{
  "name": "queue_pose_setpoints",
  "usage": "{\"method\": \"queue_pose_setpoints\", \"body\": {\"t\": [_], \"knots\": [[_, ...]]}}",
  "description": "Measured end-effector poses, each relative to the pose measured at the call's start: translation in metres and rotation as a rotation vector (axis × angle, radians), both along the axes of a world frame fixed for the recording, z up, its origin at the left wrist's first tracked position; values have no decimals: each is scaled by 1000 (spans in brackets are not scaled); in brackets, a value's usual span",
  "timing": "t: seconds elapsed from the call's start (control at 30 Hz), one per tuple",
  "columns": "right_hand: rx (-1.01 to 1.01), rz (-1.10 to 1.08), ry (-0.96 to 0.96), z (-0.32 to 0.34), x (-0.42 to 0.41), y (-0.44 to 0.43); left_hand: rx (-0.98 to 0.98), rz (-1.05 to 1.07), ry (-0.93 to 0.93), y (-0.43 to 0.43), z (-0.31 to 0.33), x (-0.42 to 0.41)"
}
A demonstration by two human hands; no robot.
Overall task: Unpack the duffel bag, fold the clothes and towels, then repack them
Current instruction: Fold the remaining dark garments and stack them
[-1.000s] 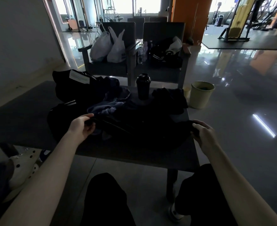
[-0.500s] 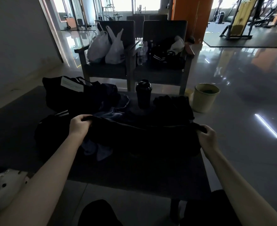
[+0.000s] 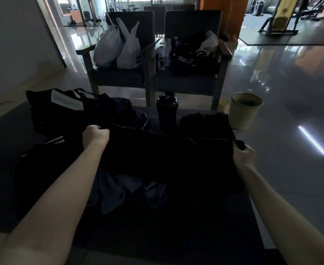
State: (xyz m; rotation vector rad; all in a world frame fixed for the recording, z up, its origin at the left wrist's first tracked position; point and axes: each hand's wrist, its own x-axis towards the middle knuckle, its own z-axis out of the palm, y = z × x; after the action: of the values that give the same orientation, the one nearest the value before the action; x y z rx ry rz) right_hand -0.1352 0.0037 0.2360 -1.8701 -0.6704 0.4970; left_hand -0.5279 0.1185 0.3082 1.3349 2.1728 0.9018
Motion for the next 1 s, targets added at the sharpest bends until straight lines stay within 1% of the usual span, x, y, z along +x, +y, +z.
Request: {"method": "queue_pose_setpoints", "body": {"t": [0.07,0.13,0.2,0.23,0.27,0.3,0.33,0.37,0.4,0.43,0.47,0.5,0.53,0.57,0.63,0.77,0.87,1.0], "knots": [[-38,11,-32,-2,0,0,-14,10,8,4,-6,1],[-115,20,-116,-2,-5,-2,-62,-30,34,5,-10,3],[-185,34,-294,-3,-15,-11,-125,-159,30,0,-14,11],[-169,37,-423,-4,-24,-19,-153,-250,33,-5,-17,16],[-109,48,-558,-5,-35,-28,-142,-343,90,-12,-18,20],[-18,88,-670,-6,-46,-37,-73,-432,198,-22,-19,25],[55,175,-741,-8,-56,-46,52,-529,322,-33,-19,29],[81,314,-763,-11,-65,-54,203,-652,428,-45,-20,32],[30,478,-746,-14,-73,-62,280,-797,506,-57,-22,35],[-83,640,-722,-17,-79,-68,267,-932,579,-69,-23,38],[-229,758,-736,-23,-83,-74,175,-1028,668,-79,-26,39],[-351,821,-794,-30,-83,-78,45,-1072,787,-86,-31,38],[-423,847,-853,-37,-82,-79,-68,-1067,896,-89,-36,36],[-449,851,-880,-42,-81,-79,-132,-1039,970,-90,-40,33],[-394,812,-892,-46,-79,-78,-157,-985,1015,-87,-45,29],[-280,731,-804,-38,-81,-79,-126,-971,983,-92,-41,34],[-291,732,-752,-29,-79,-87,-67,-968,899,-104,-32,33],[-332,769,-652,-24,-73,-113,62,-965,854,-130,-25,26]]}}
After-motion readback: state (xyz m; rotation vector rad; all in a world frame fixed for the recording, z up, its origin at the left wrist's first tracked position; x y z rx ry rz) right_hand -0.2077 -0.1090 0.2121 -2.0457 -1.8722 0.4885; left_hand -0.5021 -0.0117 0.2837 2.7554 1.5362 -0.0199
